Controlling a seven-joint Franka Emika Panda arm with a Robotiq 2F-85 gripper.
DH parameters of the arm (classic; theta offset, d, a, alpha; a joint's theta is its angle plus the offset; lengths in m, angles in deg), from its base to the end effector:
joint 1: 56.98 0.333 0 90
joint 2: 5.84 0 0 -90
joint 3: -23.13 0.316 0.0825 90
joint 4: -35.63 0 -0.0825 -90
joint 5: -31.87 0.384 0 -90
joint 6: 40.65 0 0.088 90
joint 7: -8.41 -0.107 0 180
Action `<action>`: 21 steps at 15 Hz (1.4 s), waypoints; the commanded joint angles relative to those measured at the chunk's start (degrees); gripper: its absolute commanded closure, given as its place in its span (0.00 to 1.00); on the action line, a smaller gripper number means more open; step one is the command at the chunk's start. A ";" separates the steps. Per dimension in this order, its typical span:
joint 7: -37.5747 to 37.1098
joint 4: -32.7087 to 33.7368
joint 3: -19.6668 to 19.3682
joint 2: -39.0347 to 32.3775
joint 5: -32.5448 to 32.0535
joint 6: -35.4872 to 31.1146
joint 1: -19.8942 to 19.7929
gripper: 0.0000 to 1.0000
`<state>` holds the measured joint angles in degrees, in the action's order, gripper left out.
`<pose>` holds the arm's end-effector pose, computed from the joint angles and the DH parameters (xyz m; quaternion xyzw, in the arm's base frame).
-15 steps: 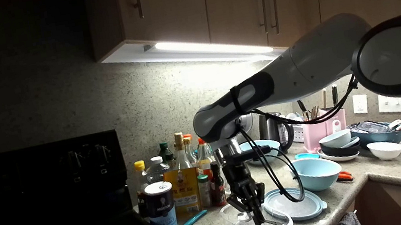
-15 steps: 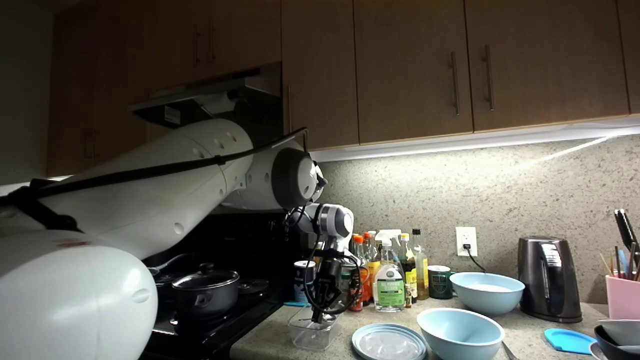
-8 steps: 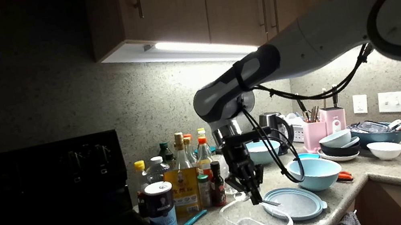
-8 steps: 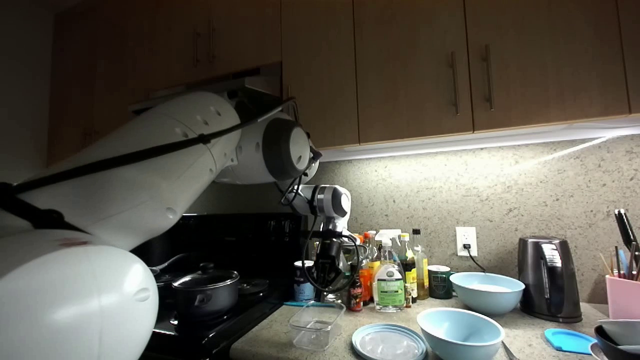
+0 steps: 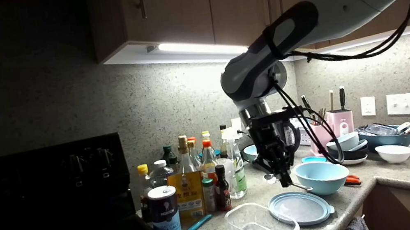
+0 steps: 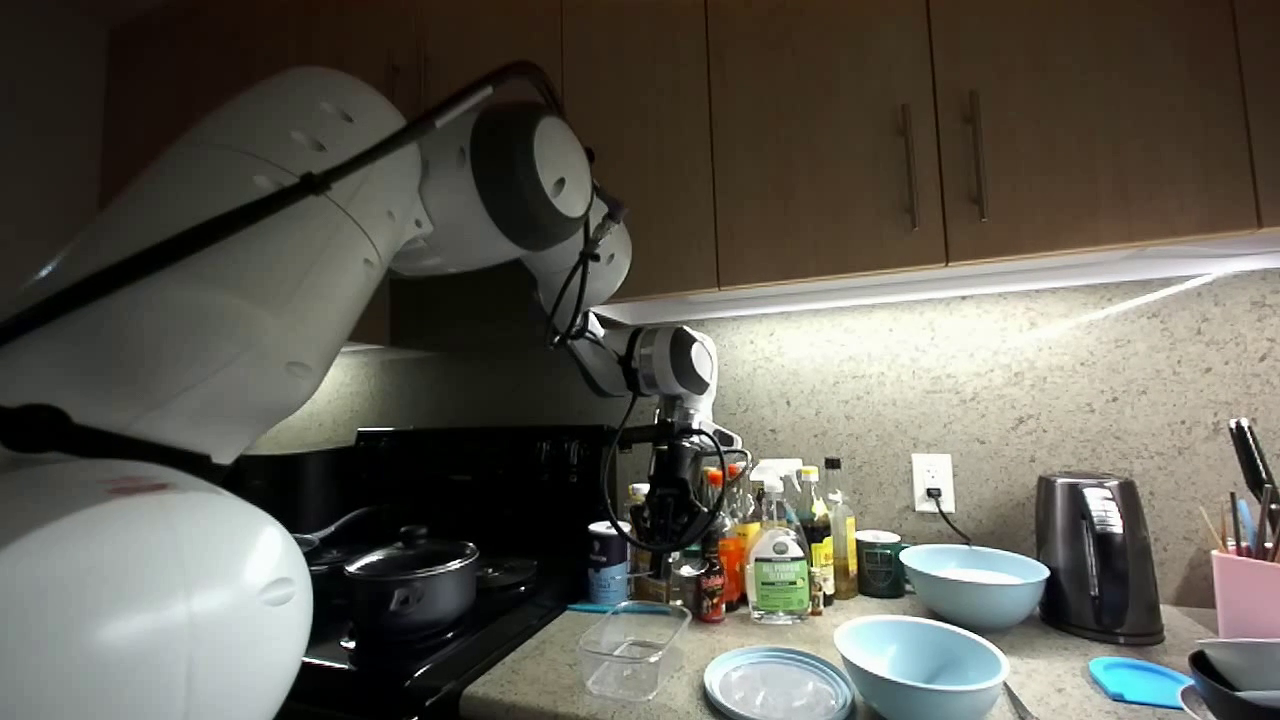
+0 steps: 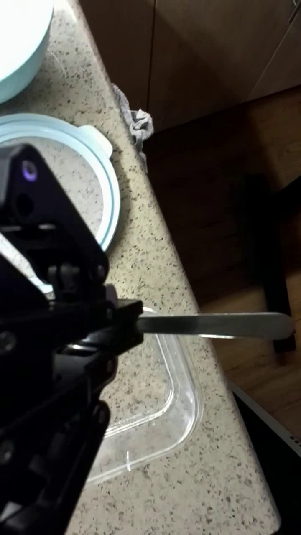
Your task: Put the spoon on the blue plate
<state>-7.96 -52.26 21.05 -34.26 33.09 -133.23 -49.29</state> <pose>0.6377 0.0678 0.3422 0.9741 -0.0940 -0.2019 0.0378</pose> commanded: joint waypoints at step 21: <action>1.00 12.55 -1.31 -14.35 0.39 3.70 -6.85 0.94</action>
<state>-6.96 -44.73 19.85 -44.61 33.12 -132.97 -55.20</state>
